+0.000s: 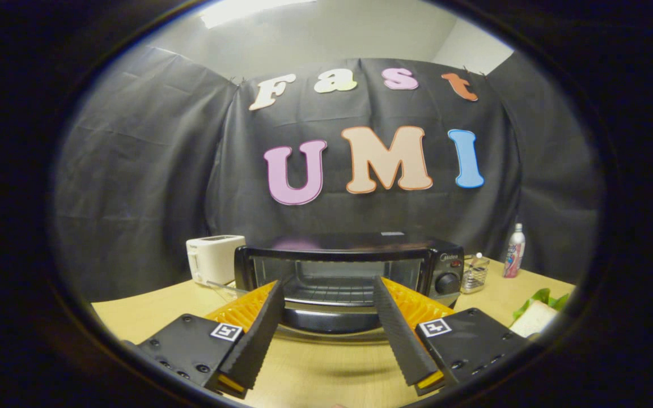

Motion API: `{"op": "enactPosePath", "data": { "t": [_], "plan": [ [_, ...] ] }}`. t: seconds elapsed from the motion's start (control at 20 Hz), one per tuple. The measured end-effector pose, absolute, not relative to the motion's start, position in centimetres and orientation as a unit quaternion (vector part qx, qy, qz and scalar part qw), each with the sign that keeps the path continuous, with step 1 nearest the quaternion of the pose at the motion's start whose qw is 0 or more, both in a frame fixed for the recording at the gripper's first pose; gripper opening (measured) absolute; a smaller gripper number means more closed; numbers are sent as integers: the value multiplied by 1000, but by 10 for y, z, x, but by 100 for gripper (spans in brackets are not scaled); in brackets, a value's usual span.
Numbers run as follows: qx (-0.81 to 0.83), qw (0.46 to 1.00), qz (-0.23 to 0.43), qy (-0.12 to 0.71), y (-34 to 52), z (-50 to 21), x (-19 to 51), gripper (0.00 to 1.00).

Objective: Open the toaster oven, put the food inside, and close the toaster oven door.

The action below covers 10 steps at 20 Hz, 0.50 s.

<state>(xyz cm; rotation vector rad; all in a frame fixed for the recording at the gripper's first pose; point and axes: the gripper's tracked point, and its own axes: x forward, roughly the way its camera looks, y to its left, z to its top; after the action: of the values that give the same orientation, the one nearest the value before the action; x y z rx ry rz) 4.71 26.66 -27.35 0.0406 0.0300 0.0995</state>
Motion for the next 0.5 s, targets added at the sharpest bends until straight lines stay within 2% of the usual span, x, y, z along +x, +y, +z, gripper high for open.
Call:
{"op": "enactPosePath", "data": {
  "t": [0.5],
  "plan": [
    [-1,988,78,131,268,-334,1,94]
  ]
}}
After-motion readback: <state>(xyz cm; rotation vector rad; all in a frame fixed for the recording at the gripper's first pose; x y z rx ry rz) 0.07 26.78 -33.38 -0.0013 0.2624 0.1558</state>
